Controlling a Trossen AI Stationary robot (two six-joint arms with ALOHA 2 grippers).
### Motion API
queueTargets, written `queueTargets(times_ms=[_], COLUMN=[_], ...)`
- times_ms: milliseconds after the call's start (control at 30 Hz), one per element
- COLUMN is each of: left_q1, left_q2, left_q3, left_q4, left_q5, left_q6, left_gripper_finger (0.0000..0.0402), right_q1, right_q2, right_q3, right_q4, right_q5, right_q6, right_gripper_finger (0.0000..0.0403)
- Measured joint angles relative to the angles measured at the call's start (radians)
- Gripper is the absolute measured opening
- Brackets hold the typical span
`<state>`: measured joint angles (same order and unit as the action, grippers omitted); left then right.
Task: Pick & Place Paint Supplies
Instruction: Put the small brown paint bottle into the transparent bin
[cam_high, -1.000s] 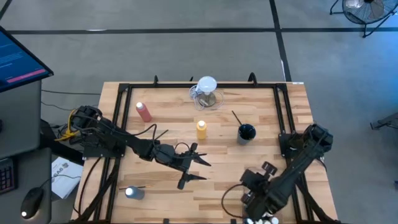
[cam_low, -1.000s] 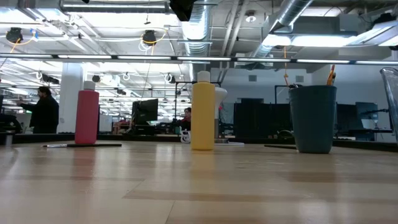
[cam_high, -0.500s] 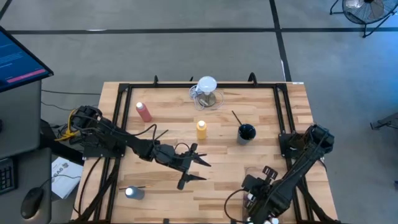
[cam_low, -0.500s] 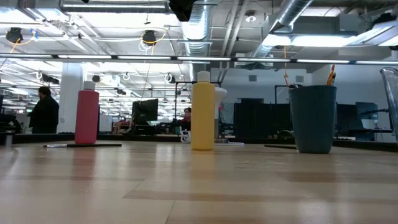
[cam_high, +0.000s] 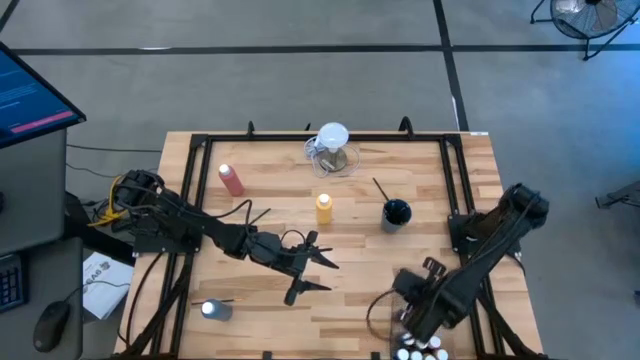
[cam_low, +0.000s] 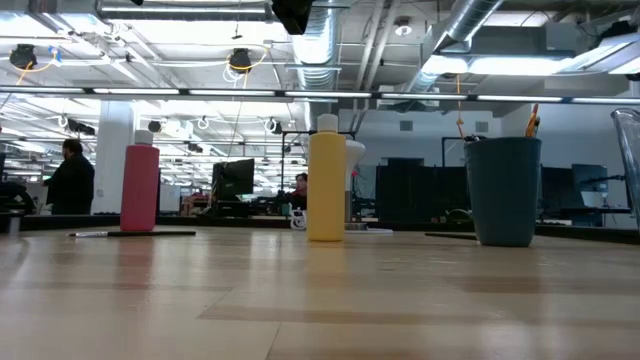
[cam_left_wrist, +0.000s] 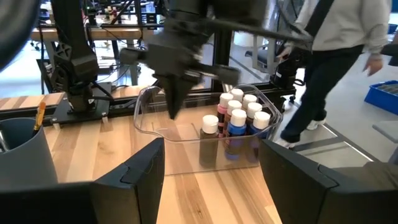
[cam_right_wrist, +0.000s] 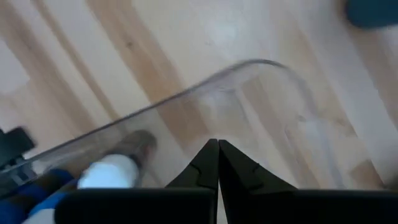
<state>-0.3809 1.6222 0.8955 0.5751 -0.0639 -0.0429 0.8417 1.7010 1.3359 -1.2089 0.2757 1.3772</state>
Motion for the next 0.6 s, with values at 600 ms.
queueTargets(times_ms=[600], left_q1=[0.003], left_q2=[0.000], left_q3=[0.000], left_q4=[0.000], left_q5=[0.012], left_q6=[0.000], left_gripper_finger=[0.0218], right_q1=[-0.026], right_q2=[-0.094], right_q3=[-0.285], right_q4=[0.388], right_q5=[-0.129], right_q6=[-0.006], right_gripper_finger=[0.0000])
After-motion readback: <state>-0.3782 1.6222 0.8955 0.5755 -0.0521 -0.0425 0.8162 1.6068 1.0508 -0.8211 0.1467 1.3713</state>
